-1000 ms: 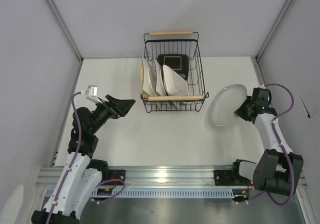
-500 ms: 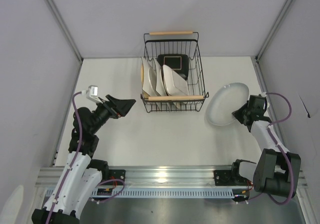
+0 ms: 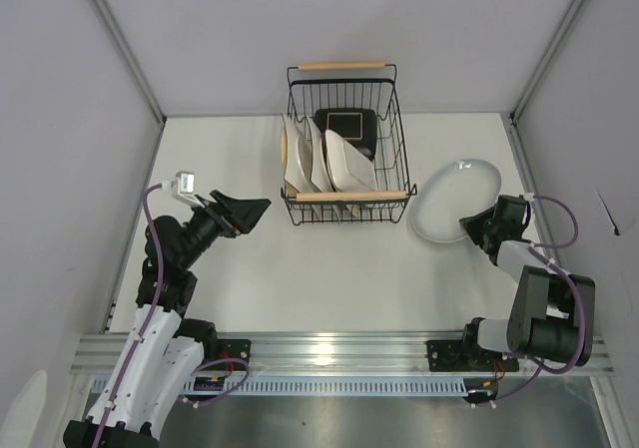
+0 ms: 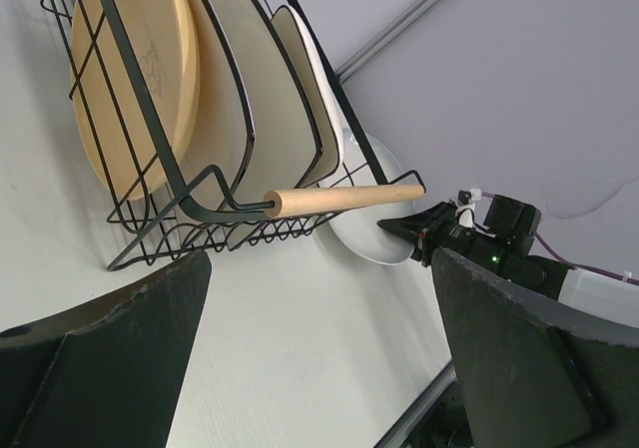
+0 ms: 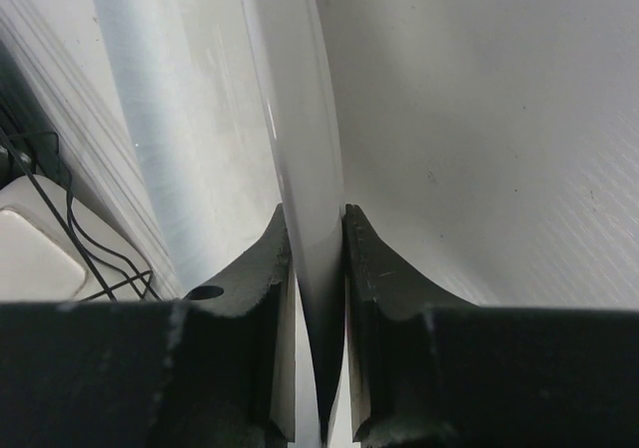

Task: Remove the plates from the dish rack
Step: Place the plate on the table

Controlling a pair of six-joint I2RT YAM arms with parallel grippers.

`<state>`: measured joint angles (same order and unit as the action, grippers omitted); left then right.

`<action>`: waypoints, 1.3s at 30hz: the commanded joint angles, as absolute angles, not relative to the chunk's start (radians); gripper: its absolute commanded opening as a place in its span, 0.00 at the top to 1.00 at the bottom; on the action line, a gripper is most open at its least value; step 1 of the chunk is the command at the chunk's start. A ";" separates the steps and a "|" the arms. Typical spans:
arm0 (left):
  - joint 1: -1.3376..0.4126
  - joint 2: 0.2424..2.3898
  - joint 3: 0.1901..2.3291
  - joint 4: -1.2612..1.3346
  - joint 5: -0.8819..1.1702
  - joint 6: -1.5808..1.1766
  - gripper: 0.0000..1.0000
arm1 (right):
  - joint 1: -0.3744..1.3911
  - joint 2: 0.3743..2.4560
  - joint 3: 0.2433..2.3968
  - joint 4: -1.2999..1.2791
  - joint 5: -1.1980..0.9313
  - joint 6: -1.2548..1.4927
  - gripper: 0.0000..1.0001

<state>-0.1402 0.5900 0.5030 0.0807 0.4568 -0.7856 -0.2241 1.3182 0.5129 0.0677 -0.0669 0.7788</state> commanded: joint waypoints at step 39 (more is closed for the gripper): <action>-0.143 0.604 0.512 0.104 0.469 -0.778 0.00 | -0.285 0.944 0.561 -0.494 -0.133 0.710 0.20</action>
<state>-0.1402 0.6125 0.5030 0.0841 0.4564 -0.7853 -0.2813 1.0340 0.4942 -0.4126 -0.0814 0.7502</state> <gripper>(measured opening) 0.996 0.812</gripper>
